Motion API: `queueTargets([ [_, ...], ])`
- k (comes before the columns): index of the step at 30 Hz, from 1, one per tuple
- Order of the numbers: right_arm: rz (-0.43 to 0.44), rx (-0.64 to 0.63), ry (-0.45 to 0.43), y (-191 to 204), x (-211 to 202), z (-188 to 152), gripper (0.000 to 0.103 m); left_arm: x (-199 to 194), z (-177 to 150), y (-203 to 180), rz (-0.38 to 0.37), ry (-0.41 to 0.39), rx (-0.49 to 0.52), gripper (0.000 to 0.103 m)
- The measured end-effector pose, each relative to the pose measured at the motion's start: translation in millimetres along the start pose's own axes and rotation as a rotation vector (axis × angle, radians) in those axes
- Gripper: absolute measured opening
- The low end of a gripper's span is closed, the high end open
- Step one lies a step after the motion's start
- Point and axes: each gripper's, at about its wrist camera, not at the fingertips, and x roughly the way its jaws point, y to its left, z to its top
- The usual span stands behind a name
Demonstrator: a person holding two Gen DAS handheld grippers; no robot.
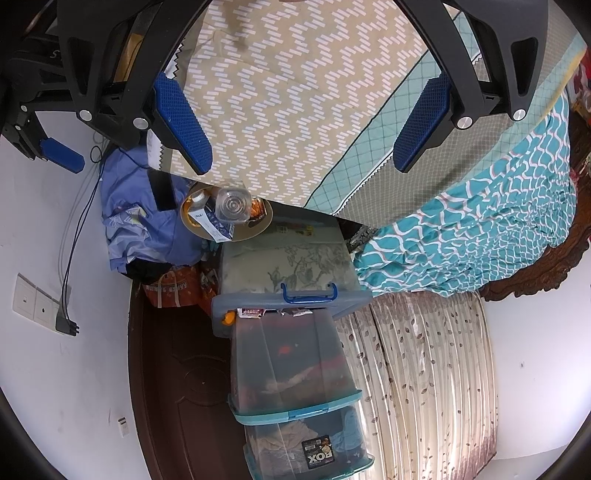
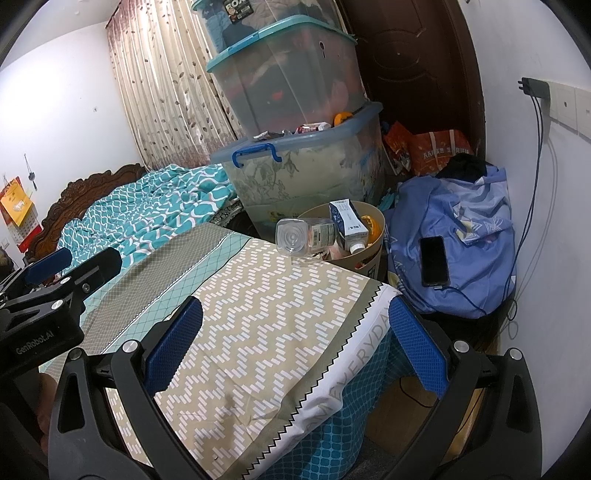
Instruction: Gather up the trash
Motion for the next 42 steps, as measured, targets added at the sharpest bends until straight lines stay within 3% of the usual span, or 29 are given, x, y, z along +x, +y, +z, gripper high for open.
queueTargets([
  [42,0.0,-0.001,0.001,0.9,1.2,-0.4,0.1,-5.9,-1.7,5.1,-0.005,-0.014,0.032,0.095],
])
